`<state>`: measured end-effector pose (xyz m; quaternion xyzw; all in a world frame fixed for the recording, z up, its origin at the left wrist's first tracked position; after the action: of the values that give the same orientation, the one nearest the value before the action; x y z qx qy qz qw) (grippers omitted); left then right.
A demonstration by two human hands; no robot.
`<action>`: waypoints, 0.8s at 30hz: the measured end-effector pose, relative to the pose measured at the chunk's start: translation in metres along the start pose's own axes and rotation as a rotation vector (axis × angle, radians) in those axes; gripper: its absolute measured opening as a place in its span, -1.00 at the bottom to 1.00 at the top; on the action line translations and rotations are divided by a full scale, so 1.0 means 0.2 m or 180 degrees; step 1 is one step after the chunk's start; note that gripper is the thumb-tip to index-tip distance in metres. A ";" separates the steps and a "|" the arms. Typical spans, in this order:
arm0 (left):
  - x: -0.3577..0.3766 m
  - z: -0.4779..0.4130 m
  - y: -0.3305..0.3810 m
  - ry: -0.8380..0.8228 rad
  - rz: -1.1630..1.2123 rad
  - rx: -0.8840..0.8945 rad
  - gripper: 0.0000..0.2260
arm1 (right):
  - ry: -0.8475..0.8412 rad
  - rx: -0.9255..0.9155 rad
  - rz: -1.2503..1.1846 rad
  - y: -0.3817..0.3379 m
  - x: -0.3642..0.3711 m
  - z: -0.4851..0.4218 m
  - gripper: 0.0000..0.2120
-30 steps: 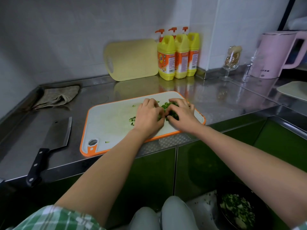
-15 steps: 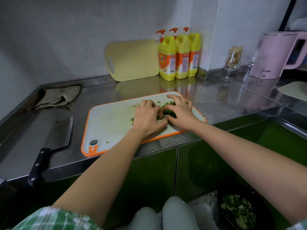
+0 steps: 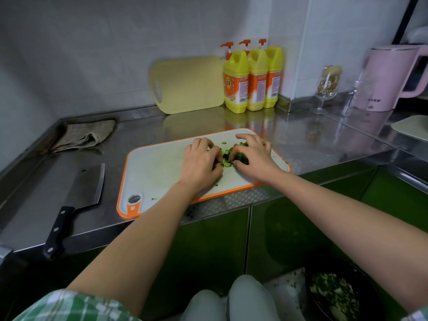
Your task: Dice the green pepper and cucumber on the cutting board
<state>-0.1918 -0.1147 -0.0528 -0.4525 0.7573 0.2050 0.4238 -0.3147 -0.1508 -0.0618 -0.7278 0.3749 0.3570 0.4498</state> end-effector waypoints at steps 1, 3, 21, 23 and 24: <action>0.01 -0.01 0.02 -0.0031 0.0001 0.0018 -0.83 | 0.0000 0.0016 0.0021 0.00 0.00 0.00 -0.89; 0.02 -0.04 0.03 -0.0115 -0.0021 -0.0047 -0.76 | 0.0036 0.0045 0.0051 0.01 0.00 -0.01 -0.91; 0.02 -0.06 -0.03 -0.0118 0.0050 -0.0316 -0.70 | 0.0068 0.0087 0.0000 -0.02 -0.01 -0.06 -0.79; 0.04 -0.08 -0.01 -0.0233 0.0002 -0.0324 -0.66 | 0.0025 0.0152 0.0094 -0.01 0.01 -0.06 -0.79; 0.05 -0.08 0.00 -0.0299 -0.0059 -0.0340 -0.68 | 0.0004 0.0180 0.0126 0.00 0.01 -0.06 -0.79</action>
<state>-0.2009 -0.1317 -0.0523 -0.4713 0.7204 0.2623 0.4360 -0.3123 -0.1622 -0.0599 -0.7075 0.3995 0.3546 0.4628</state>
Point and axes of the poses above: each hand's wrist, its own z-axis away from the middle knuckle, its own x-axis out of the palm, y = z × x, the point moved 9 cm from there along -z, towards the middle knuckle, and after that the axes turned 15 degrees about x, right-handed, at the moved point
